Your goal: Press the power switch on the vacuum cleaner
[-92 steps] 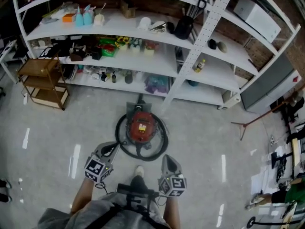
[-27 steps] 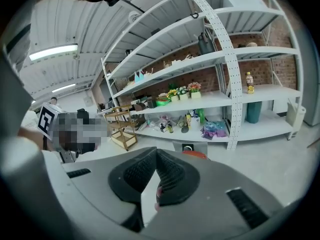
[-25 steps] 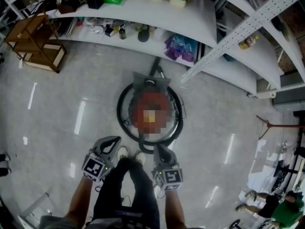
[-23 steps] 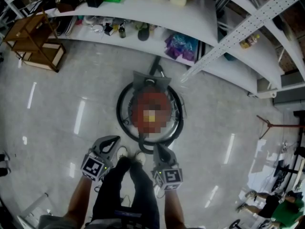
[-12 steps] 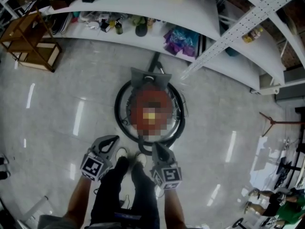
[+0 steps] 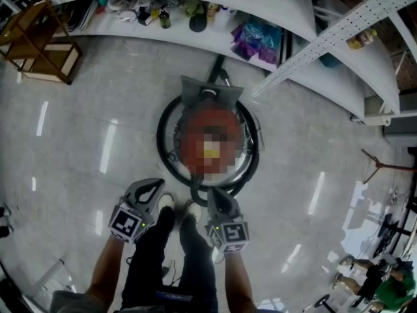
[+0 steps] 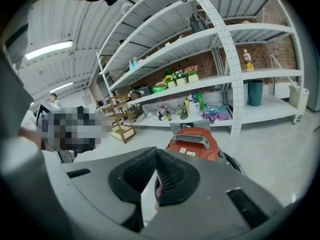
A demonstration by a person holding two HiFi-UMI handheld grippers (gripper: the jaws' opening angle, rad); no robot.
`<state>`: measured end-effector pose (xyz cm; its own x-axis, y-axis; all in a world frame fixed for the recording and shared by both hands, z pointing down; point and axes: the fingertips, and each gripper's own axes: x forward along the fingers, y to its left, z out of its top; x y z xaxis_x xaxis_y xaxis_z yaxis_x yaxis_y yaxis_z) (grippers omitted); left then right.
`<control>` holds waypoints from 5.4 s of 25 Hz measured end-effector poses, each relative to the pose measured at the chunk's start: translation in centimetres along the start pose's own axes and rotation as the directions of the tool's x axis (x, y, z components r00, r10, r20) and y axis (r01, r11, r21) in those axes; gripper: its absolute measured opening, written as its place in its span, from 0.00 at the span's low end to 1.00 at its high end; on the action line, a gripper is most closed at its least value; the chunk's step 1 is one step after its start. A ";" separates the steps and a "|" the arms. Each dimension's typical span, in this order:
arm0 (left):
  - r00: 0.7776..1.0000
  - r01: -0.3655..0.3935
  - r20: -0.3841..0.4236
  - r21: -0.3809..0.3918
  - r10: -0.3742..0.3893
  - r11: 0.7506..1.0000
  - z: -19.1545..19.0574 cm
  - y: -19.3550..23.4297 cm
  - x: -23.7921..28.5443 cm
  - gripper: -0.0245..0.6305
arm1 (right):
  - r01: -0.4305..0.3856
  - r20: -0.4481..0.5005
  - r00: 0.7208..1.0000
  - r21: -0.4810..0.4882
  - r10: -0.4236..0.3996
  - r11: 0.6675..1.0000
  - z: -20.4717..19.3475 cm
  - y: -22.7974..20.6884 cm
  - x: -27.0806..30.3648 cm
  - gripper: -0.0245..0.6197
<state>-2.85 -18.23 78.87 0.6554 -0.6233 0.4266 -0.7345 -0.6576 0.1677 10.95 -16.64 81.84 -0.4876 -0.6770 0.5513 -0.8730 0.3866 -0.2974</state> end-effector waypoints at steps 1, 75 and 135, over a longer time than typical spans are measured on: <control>1.000 0.001 -0.002 0.000 -0.001 1.000 -0.4 0.1 0.2 0.05 | -0.003 -0.013 1.000 -0.003 0.003 1.000 -0.3 -0.1 0.3 0.06; 1.000 0.020 -0.012 -0.118 -0.022 0.993 -3.5 1.7 3.3 0.05 | -0.008 -0.124 0.992 0.020 0.010 1.000 -6.0 -4.1 14.8 0.06; 0.996 0.044 0.086 -0.116 -0.034 0.992 7.0 -1.6 -0.2 0.05 | -0.023 -0.024 0.999 0.146 0.027 0.989 3.0 -1.3 4.9 0.06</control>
<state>-0.55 -20.03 72.27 0.6929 -0.6345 0.3425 -0.7203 -0.6307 0.2888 9.64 -22.32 82.59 -0.5107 -0.6508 0.5618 -0.8537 0.3064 -0.4212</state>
